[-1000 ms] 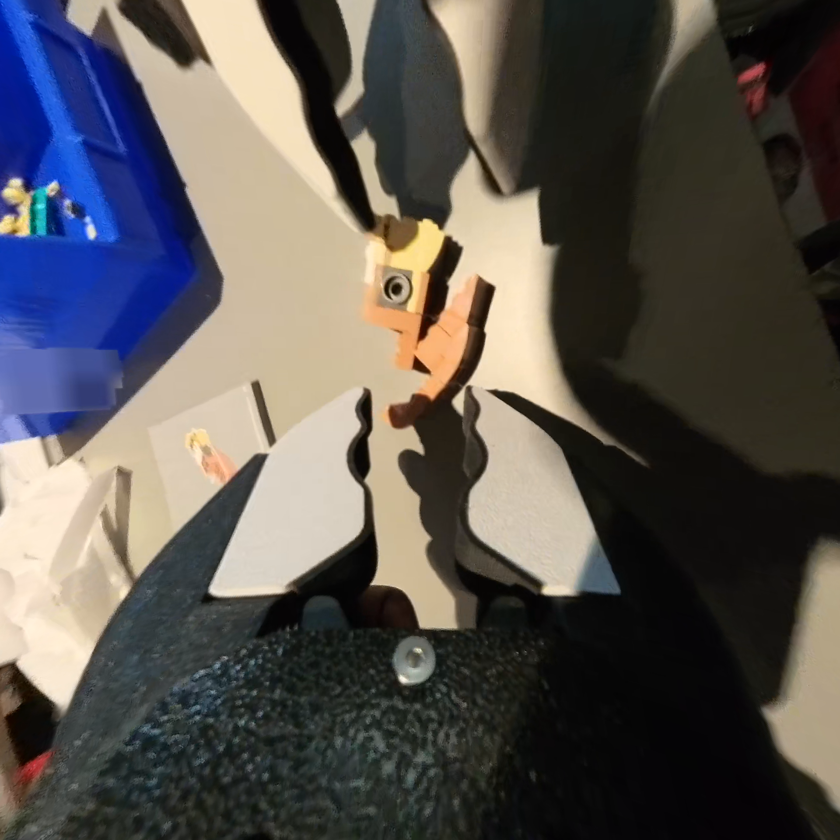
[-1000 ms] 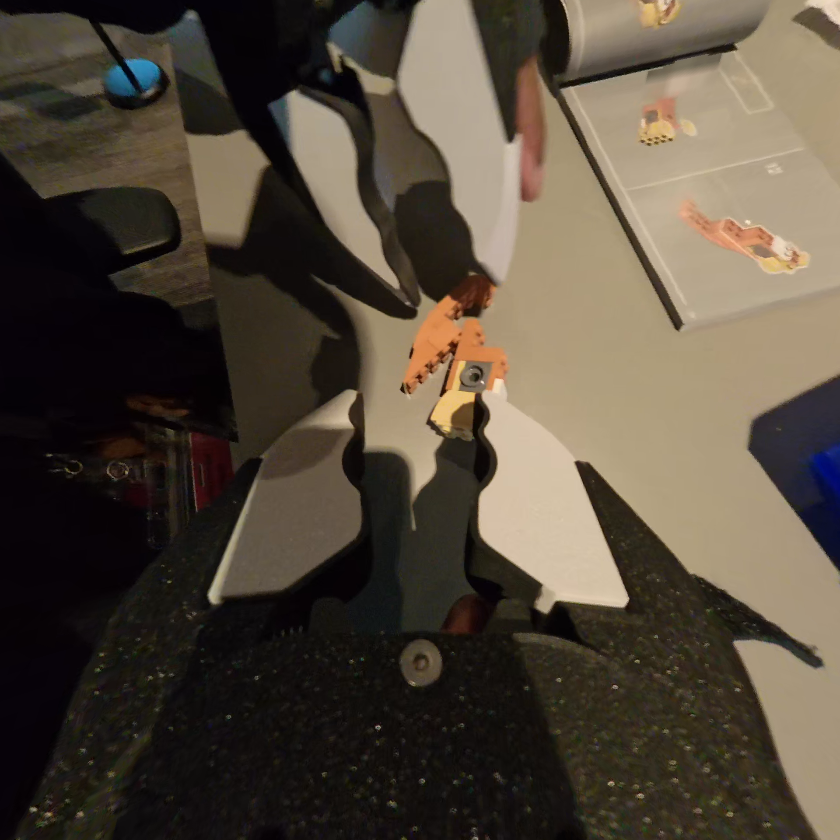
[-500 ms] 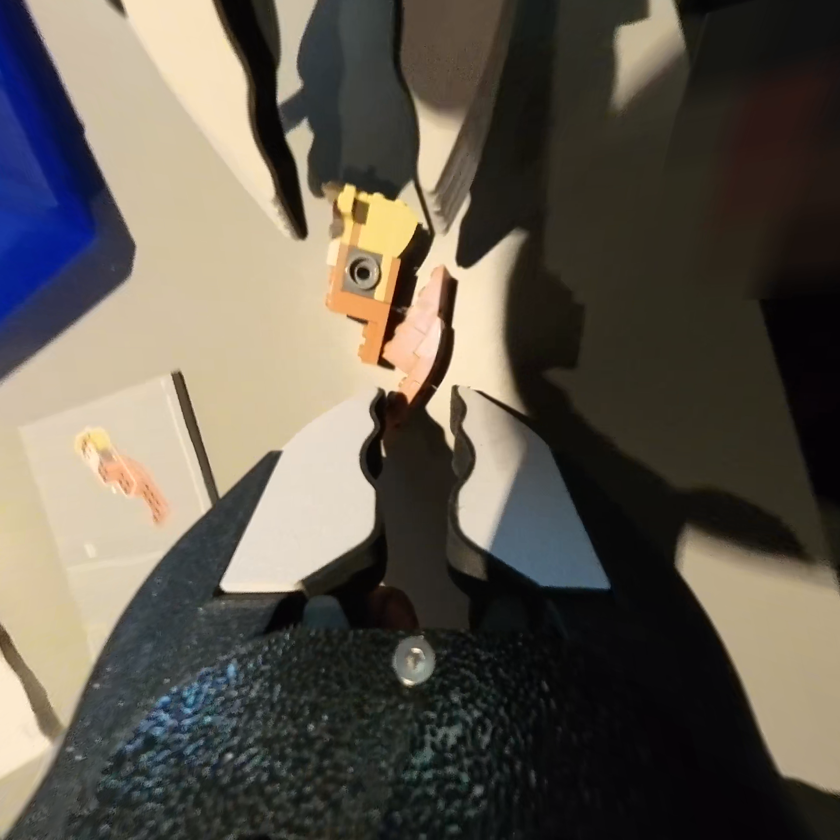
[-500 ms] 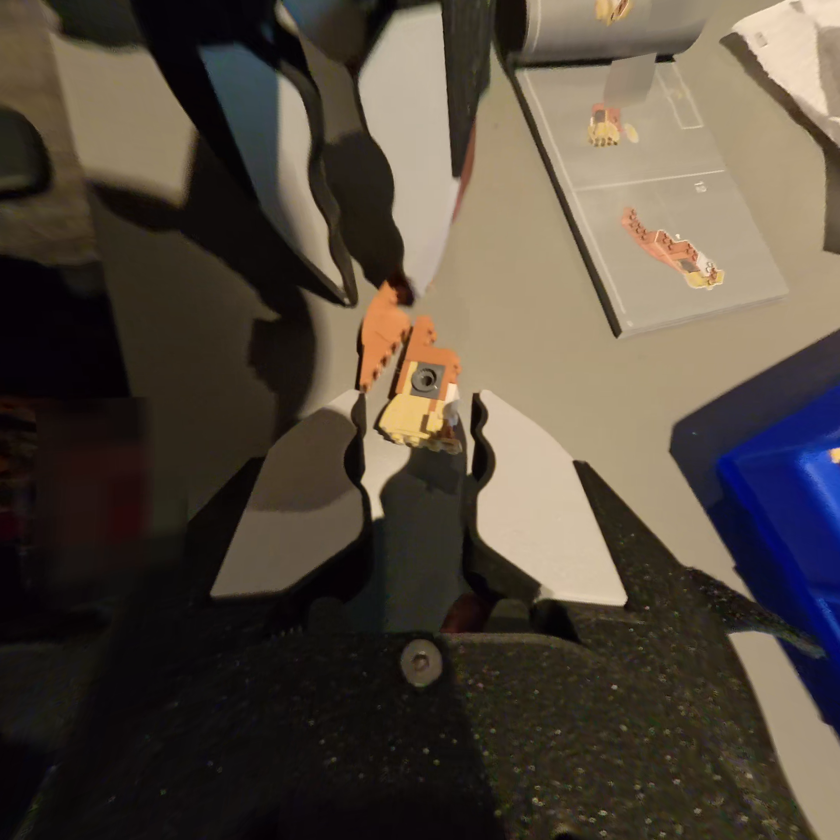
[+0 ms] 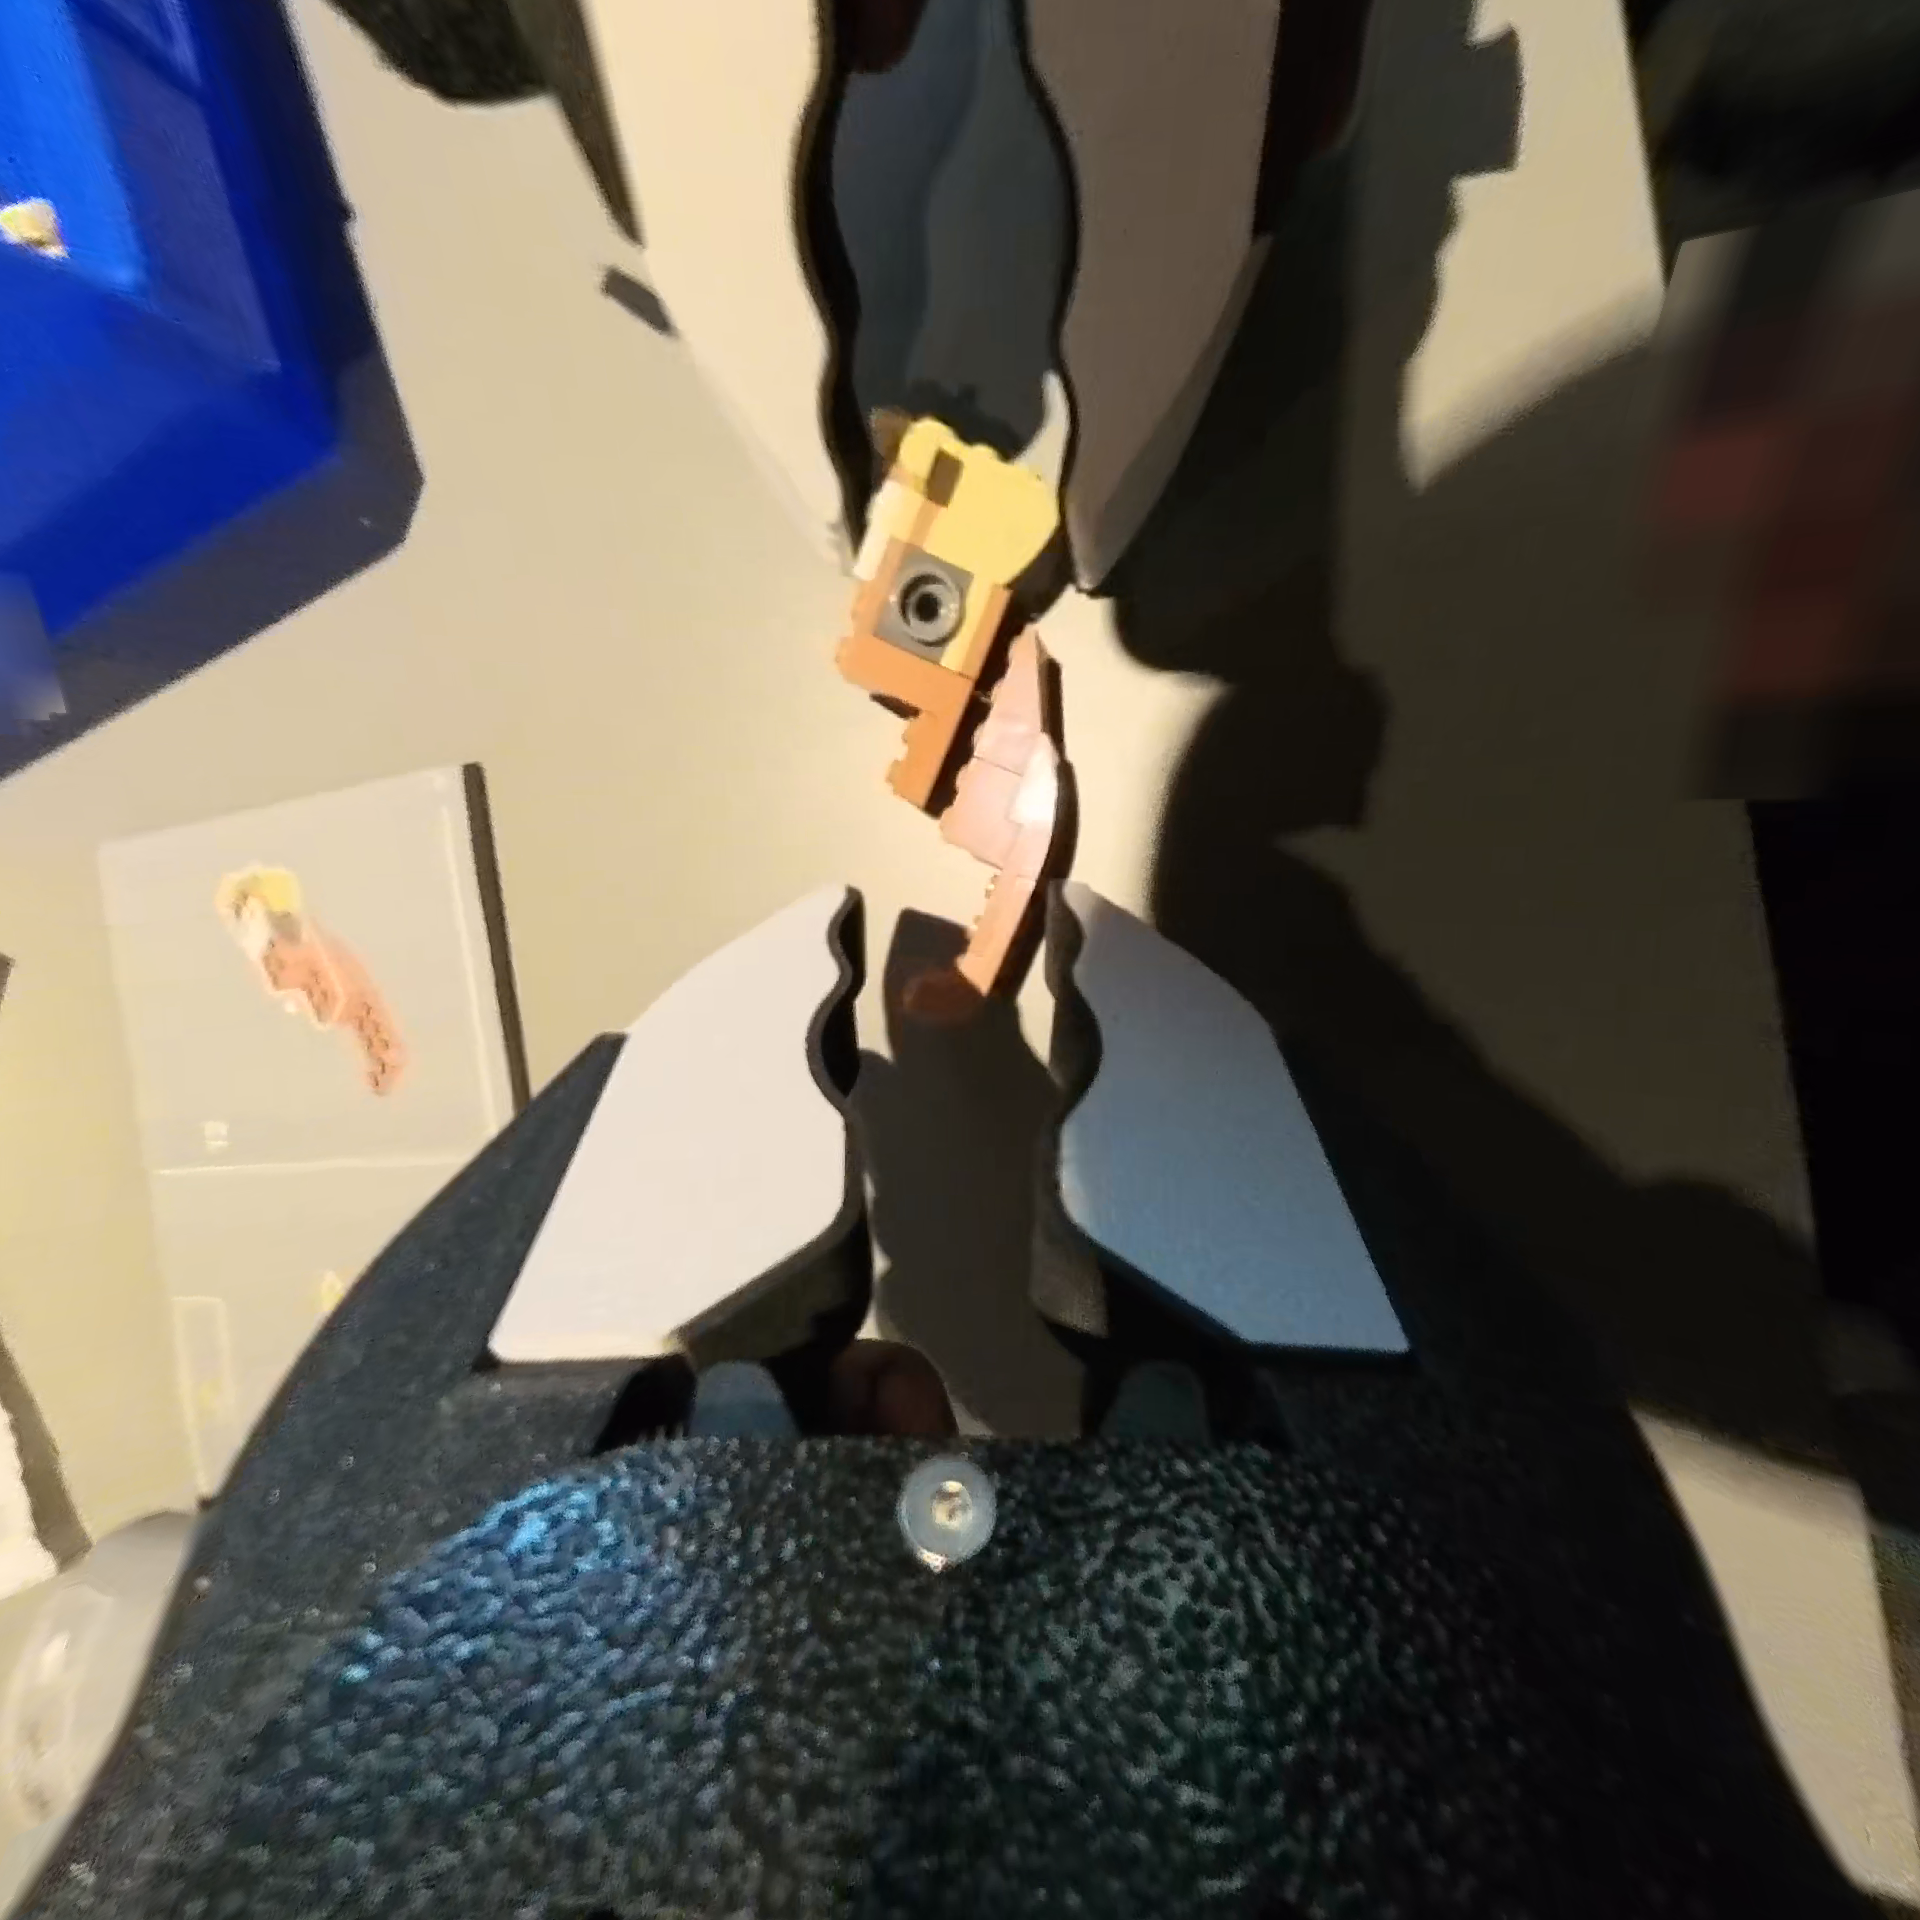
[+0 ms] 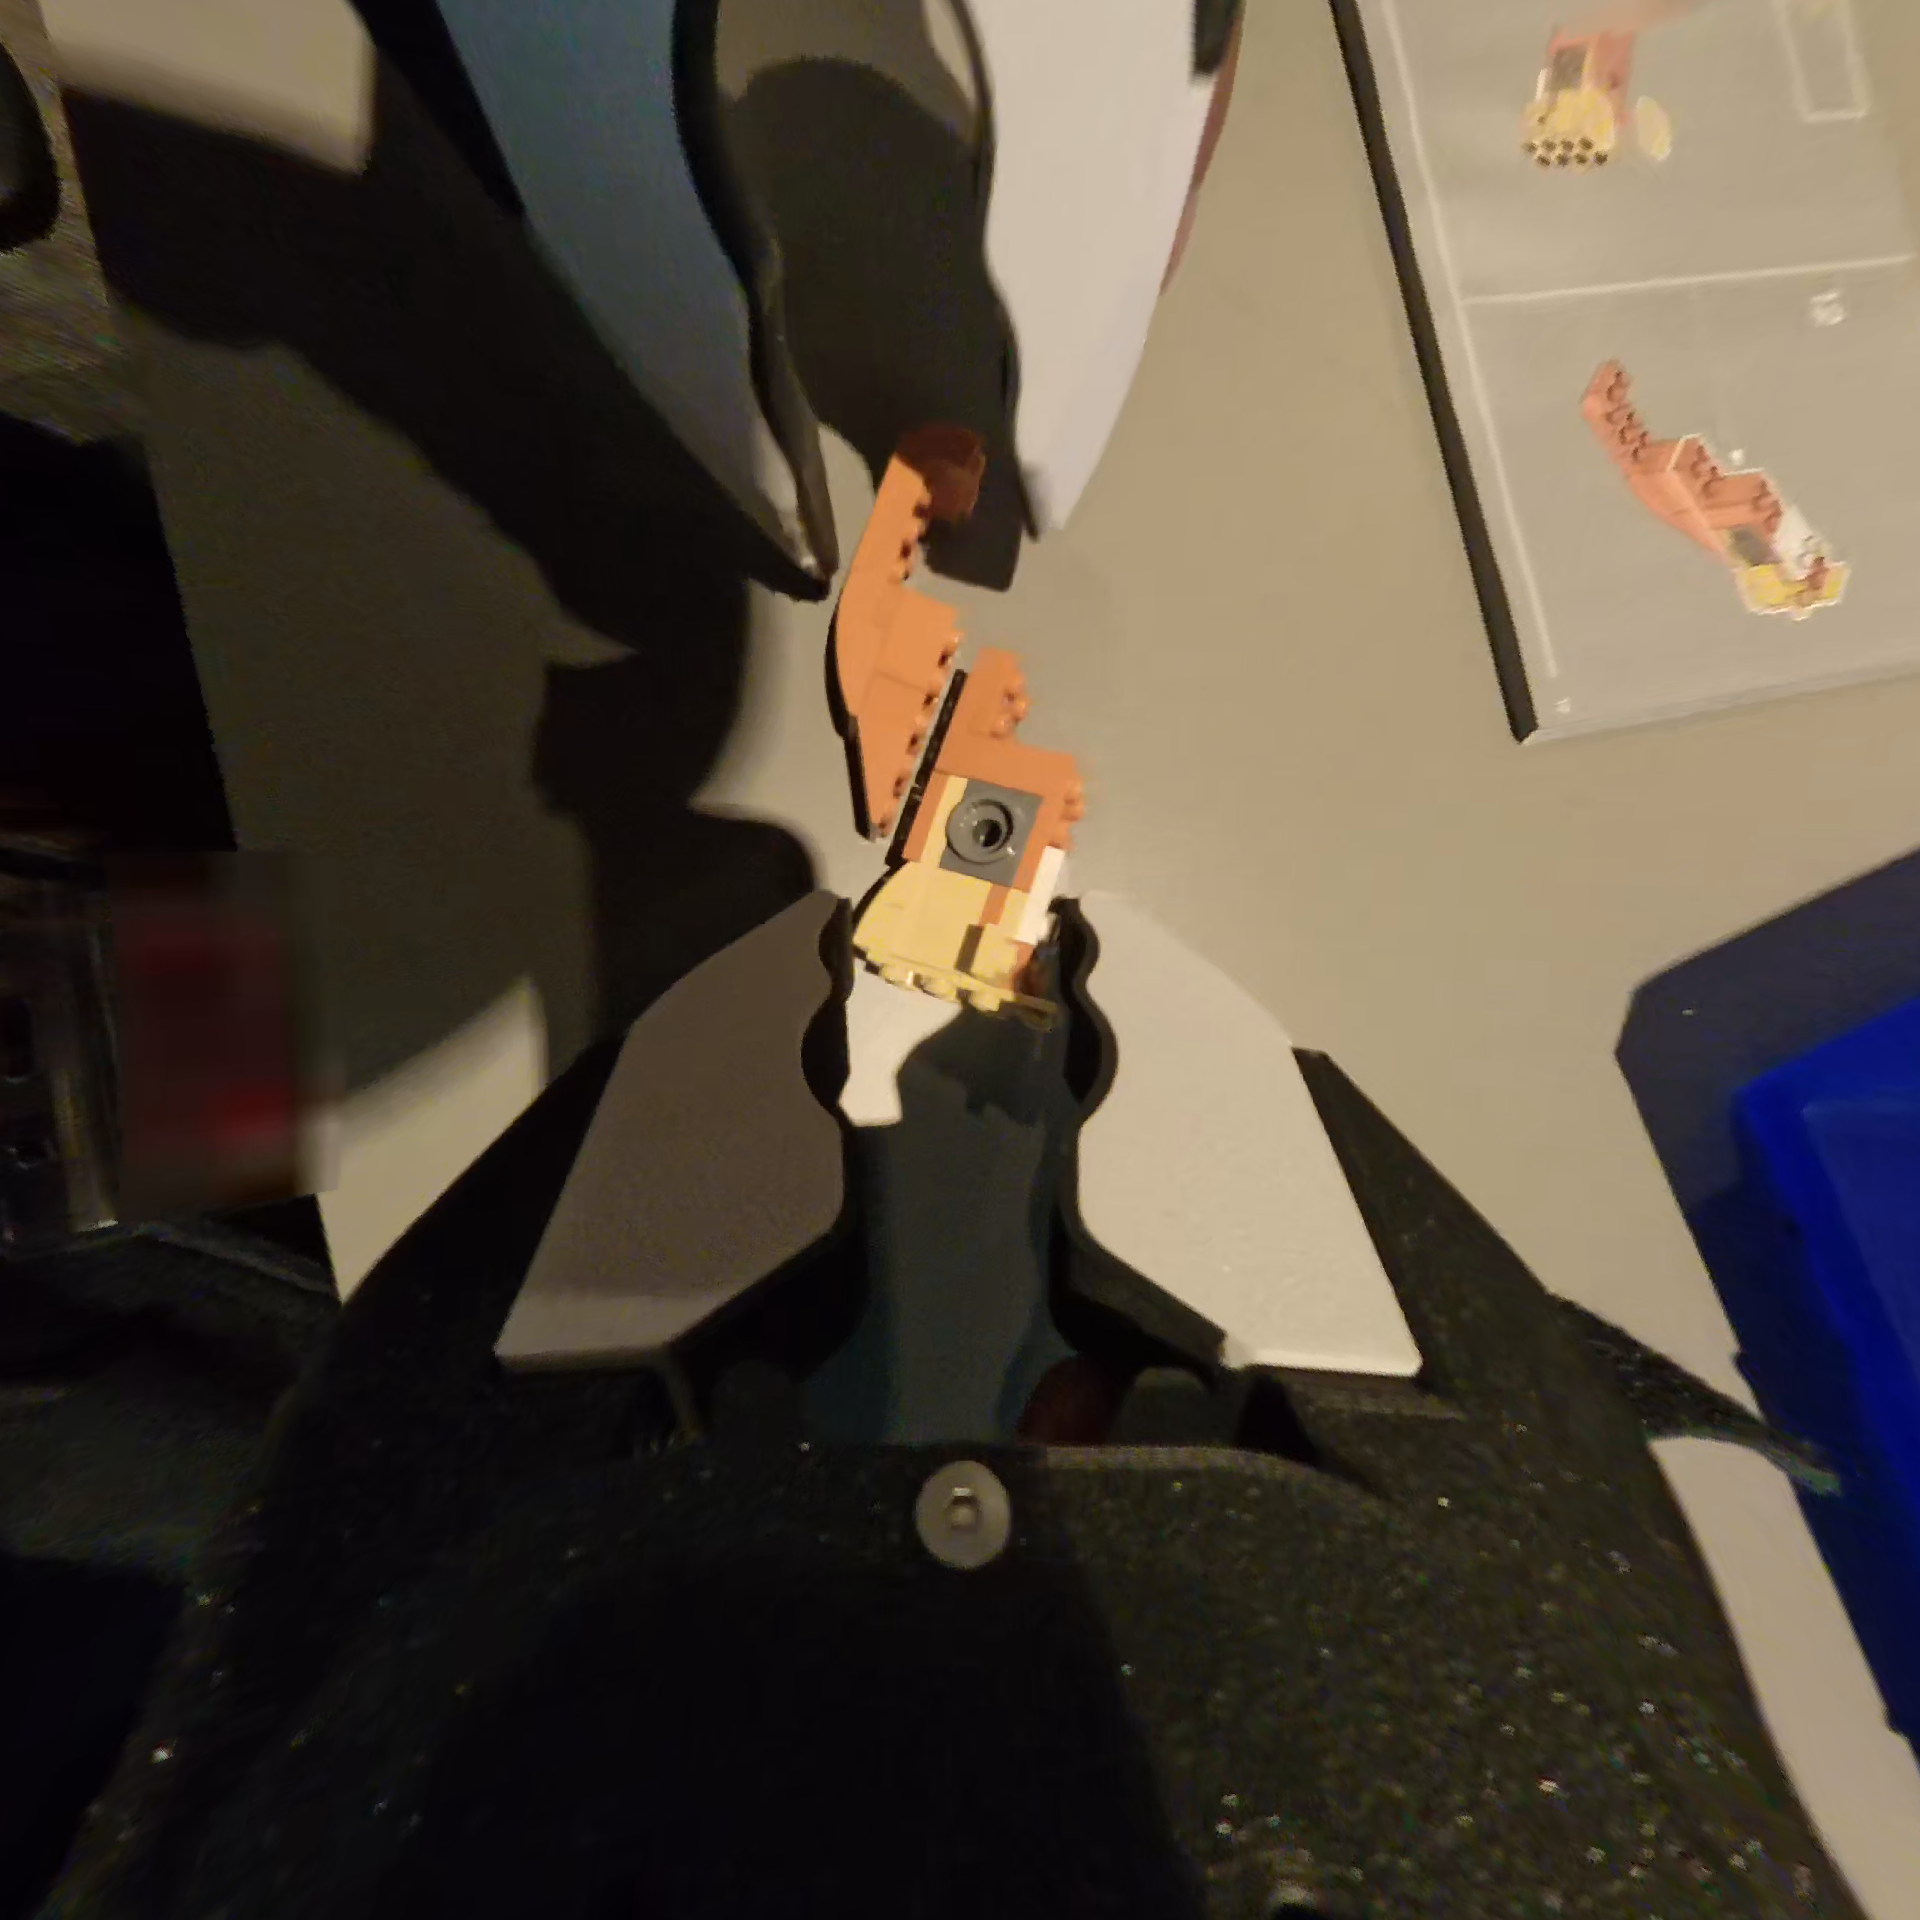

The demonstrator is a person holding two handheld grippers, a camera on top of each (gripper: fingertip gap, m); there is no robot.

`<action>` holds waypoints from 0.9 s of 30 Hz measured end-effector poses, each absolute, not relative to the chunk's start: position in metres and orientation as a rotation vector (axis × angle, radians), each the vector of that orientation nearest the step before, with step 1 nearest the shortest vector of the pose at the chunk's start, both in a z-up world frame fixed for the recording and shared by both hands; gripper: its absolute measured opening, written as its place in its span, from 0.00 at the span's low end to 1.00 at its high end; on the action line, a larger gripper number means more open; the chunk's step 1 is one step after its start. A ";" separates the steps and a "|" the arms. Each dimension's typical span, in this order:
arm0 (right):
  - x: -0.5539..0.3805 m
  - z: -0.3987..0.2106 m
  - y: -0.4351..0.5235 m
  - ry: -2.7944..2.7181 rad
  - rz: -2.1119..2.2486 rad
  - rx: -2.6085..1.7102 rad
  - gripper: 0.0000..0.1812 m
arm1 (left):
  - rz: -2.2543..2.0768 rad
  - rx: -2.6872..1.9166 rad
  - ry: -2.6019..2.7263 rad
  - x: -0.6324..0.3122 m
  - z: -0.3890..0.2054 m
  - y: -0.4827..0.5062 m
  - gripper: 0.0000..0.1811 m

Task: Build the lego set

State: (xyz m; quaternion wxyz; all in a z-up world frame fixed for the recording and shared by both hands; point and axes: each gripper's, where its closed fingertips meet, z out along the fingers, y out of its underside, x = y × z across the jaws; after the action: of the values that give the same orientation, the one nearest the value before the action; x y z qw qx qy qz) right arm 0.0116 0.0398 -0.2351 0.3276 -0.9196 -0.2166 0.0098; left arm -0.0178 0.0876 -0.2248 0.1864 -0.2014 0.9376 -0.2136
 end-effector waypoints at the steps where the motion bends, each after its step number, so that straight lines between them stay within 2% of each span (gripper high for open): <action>1: 0.011 -0.235 0.040 -0.560 0.045 -2.409 0.21 | -0.590 -0.548 2.655 -0.018 -0.227 0.087 0.18; 11: 0.004 -0.232 0.041 -0.455 0.320 -2.402 0.21 | -0.525 -0.453 2.707 -0.020 -0.236 0.086 0.13; 19: 0.003 -0.232 0.042 -0.443 0.346 -2.390 0.21 | -0.540 -0.485 2.693 -0.021 -0.237 0.084 0.10; 27: 0.002 -0.232 0.042 -0.449 0.336 -2.386 0.21 | -0.495 -0.464 2.687 -0.023 -0.230 0.087 0.17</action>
State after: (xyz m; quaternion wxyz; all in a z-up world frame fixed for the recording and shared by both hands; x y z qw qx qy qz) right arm 0.0015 0.0416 -0.2320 0.3386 -0.9160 -0.1723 0.1290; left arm -0.0226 0.0870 -0.2300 0.1839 -0.1645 0.9530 -0.1756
